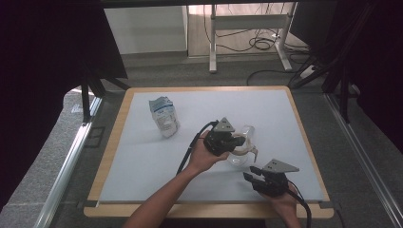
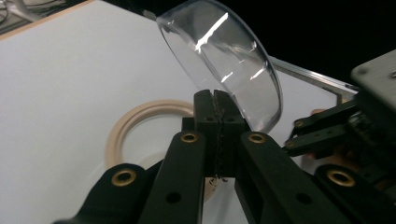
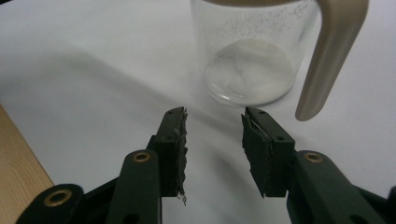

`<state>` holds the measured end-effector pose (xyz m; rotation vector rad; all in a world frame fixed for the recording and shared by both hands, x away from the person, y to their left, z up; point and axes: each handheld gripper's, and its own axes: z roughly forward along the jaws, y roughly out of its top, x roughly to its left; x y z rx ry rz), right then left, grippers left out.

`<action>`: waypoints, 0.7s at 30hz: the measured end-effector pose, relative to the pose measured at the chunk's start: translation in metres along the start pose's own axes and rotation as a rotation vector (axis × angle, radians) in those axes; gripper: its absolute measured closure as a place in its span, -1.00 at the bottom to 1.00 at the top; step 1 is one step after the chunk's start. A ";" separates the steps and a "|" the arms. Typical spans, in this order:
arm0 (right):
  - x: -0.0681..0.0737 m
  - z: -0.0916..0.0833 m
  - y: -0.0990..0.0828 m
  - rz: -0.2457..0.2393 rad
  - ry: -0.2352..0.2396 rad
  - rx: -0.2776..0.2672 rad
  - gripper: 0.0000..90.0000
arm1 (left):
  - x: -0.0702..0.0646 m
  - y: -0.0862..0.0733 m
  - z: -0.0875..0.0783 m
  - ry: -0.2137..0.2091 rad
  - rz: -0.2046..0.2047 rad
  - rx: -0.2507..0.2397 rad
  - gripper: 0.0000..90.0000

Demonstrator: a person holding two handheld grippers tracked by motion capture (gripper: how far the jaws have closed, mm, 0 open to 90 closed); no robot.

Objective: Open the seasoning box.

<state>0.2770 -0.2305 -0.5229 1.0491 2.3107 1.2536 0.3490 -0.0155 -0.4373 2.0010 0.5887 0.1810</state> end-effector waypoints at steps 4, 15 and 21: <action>0.000 0.003 -0.001 -0.003 0.004 0.009 0.30 | -0.009 0.003 0.003 -0.011 0.024 0.011 1.00; 0.002 0.004 -0.001 -0.008 0.013 0.009 0.28 | 0.007 -0.009 -0.010 -0.010 -0.018 -0.011 0.90; 0.006 0.009 0.000 -0.014 0.026 0.011 0.20 | 0.018 -0.031 -0.035 0.055 0.008 -0.035 0.35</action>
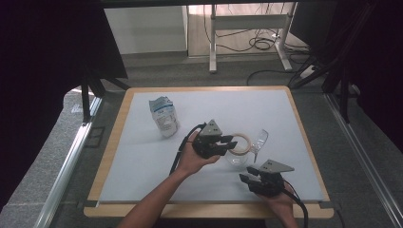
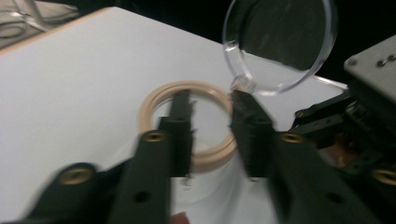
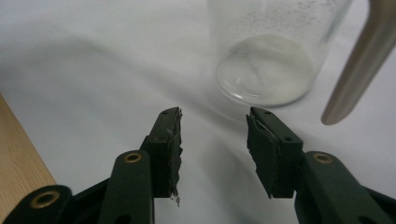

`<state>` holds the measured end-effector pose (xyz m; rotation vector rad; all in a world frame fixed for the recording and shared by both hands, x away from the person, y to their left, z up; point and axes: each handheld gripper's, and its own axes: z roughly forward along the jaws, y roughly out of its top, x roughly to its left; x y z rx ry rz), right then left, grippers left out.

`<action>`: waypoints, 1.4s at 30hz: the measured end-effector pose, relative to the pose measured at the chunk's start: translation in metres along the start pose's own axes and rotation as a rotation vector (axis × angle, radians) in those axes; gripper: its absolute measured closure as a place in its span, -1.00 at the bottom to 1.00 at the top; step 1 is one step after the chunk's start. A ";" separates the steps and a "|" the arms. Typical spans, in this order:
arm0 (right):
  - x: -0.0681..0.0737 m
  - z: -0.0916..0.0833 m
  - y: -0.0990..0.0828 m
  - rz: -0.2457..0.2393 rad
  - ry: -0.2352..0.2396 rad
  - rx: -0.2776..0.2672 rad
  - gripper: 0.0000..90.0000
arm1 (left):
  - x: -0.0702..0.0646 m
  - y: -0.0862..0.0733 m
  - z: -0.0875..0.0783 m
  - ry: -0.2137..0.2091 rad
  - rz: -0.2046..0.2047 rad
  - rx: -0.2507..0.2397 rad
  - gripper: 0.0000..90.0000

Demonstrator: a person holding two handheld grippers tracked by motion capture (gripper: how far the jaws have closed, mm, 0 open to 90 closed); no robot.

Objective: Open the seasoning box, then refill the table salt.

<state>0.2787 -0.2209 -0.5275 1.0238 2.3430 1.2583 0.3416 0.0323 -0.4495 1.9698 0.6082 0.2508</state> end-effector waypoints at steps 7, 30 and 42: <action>0.002 0.002 0.003 -0.007 0.004 -0.001 0.16 | 0.010 -0.023 -0.020 0.049 -0.022 0.008 -0.14; 0.004 0.010 0.008 -0.010 0.013 0.002 0.10 | 0.030 -0.097 -0.069 0.149 -0.141 0.066 -0.30; 0.004 0.007 0.009 -0.010 0.010 -0.007 0.09 | 0.035 -0.112 -0.095 0.239 -0.168 0.067 -0.29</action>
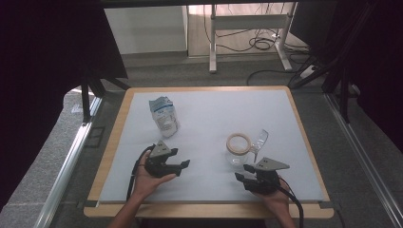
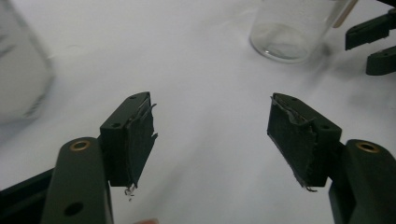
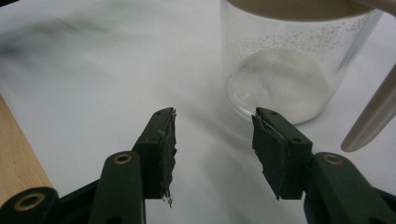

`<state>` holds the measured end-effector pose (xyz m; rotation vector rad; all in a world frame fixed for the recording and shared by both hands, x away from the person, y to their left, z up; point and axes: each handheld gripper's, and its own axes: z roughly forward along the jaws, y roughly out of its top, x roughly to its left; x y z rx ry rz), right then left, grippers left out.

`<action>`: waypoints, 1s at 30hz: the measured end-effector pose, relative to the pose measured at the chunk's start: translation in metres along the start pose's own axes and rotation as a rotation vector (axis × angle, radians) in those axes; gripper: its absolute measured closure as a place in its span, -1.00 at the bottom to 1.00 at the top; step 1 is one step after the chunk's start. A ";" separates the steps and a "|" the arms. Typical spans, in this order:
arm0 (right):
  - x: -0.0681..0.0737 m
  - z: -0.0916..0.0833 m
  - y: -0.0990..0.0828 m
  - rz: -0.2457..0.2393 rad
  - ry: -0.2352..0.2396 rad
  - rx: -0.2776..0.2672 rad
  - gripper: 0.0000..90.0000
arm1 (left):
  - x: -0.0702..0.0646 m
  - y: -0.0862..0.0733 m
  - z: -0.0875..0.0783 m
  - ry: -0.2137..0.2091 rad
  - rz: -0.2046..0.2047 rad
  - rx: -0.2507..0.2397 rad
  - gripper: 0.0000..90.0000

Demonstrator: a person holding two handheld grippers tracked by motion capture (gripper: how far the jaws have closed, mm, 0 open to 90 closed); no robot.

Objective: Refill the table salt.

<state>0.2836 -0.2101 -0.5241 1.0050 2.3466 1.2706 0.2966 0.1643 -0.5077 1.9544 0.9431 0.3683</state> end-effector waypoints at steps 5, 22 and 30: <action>0.001 0.001 0.001 -0.004 -0.001 0.001 0.09 | 0.019 -0.006 -0.016 0.067 -0.049 -0.030 -0.26; 0.006 0.005 0.001 -0.025 -0.001 0.014 0.08 | 0.096 0.012 -0.015 0.206 -0.165 -0.118 -0.07; 0.007 0.007 0.001 -0.031 -0.001 0.022 0.08 | 0.114 0.029 -0.012 0.193 -0.169 -0.143 -0.03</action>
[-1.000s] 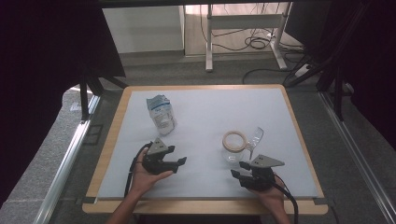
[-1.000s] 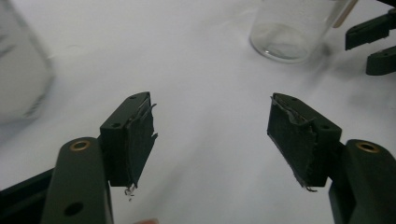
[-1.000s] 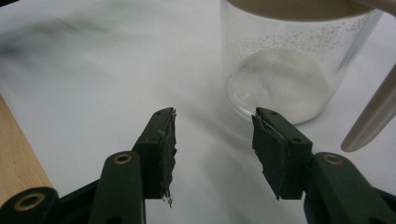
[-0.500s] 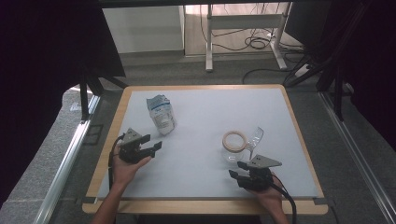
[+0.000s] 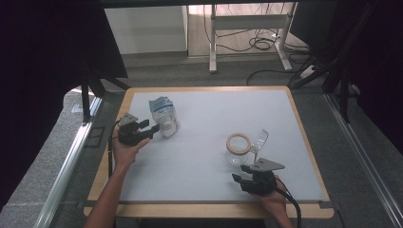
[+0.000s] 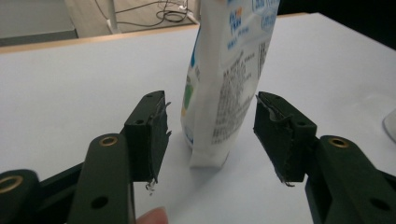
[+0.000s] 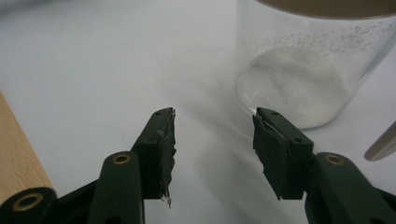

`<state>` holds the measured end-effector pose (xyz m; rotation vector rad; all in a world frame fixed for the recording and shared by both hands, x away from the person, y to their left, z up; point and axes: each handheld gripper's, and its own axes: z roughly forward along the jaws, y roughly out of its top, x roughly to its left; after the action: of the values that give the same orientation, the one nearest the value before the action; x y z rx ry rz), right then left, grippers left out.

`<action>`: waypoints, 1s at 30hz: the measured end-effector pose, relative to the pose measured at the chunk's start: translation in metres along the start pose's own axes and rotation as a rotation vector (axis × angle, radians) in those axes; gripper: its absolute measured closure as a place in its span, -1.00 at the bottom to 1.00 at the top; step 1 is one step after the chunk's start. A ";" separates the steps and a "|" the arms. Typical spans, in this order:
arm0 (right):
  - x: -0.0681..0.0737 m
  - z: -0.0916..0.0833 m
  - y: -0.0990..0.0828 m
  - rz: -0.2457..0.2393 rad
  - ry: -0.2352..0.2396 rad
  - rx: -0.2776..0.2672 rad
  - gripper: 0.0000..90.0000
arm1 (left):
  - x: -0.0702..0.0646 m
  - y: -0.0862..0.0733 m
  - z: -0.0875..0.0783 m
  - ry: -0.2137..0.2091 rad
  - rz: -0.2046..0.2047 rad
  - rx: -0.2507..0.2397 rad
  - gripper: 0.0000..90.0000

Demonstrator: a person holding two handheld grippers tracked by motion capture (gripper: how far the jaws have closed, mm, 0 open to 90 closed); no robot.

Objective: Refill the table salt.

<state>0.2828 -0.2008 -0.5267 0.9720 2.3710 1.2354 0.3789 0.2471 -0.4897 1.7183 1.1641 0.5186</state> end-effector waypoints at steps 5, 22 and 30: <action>0.002 0.001 0.000 -0.003 0.007 0.001 0.08 | 0.006 0.011 0.005 -0.015 -0.025 0.002 0.04; 0.003 0.002 -0.001 -0.005 0.007 0.004 0.07 | 0.004 0.030 0.023 -0.075 -0.034 -0.007 0.78; 0.003 0.002 -0.001 -0.007 0.005 0.002 0.07 | -0.001 0.030 0.022 -0.098 -0.002 -0.012 0.88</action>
<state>0.2819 -0.1977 -0.5285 0.9616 2.3781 1.2346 0.4093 0.2329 -0.4726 1.7123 1.0911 0.4348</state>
